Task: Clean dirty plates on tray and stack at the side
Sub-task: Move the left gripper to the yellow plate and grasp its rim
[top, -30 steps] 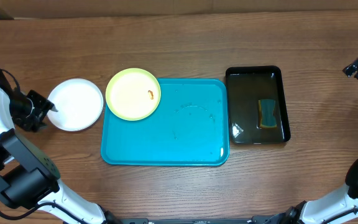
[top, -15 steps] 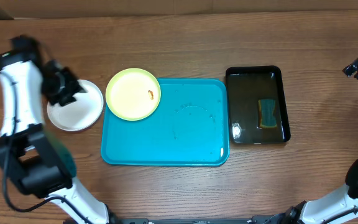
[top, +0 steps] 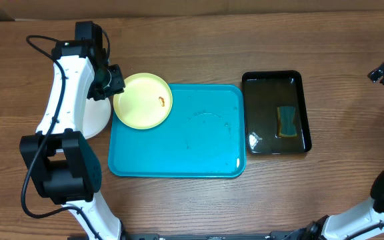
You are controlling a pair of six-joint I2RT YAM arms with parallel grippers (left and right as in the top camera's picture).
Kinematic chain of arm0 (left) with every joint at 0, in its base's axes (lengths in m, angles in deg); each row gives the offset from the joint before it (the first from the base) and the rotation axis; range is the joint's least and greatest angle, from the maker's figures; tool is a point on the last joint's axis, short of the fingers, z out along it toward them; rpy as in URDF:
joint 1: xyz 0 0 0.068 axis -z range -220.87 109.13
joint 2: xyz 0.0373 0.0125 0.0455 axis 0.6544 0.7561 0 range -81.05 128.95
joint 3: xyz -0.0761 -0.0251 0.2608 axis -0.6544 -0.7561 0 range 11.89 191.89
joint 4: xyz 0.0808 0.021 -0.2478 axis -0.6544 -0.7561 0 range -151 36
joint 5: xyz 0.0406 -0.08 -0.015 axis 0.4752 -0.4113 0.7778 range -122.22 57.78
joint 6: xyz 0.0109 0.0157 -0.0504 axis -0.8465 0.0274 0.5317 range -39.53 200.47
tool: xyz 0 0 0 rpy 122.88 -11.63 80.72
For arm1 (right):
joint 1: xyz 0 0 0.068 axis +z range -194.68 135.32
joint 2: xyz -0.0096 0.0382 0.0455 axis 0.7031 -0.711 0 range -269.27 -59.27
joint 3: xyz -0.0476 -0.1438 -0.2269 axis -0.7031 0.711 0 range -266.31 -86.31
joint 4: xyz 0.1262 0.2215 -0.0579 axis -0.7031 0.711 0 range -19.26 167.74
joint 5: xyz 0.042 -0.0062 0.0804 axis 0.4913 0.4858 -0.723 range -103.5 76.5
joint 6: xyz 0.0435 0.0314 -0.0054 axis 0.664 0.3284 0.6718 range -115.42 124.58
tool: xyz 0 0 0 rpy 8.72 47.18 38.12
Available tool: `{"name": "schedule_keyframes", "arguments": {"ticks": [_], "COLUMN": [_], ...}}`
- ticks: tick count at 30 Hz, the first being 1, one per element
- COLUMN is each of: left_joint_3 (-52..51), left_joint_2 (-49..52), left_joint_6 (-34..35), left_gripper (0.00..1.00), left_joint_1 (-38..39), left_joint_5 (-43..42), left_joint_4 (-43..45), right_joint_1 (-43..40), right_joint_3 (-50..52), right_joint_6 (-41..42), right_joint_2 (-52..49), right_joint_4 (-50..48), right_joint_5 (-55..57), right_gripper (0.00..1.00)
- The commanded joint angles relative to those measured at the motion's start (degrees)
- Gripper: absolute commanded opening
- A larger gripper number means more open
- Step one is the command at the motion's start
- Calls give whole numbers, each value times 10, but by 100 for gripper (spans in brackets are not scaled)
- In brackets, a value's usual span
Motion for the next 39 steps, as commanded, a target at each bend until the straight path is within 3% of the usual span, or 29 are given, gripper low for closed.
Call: {"name": "schedule_keyframes", "arguments": {"ticks": [1, 6, 19, 39], "left_joint_3": [2, 2, 2, 2], "left_joint_2": [24, 58, 113, 122], "left_joint_6": [-14, -36, -52, -55], "left_gripper": [34, 26, 28, 24], "left_joint_1": [-6, -6, -19, -1], "left_joint_5": [23, 24, 39, -12], "left_joint_4": [3, 28, 63, 69], "right_joint_1": [1, 1, 1, 1], "right_joint_3": [-8, -8, -8, -8], "right_joint_6": [4, 4, 4, 4], "right_joint_2": [7, 7, 7, 7], "right_joint_4": [-3, -3, -3, -3], "right_joint_5": [-5, -5, -5, -5], "right_gripper": [100, 100, 100, 100]}}
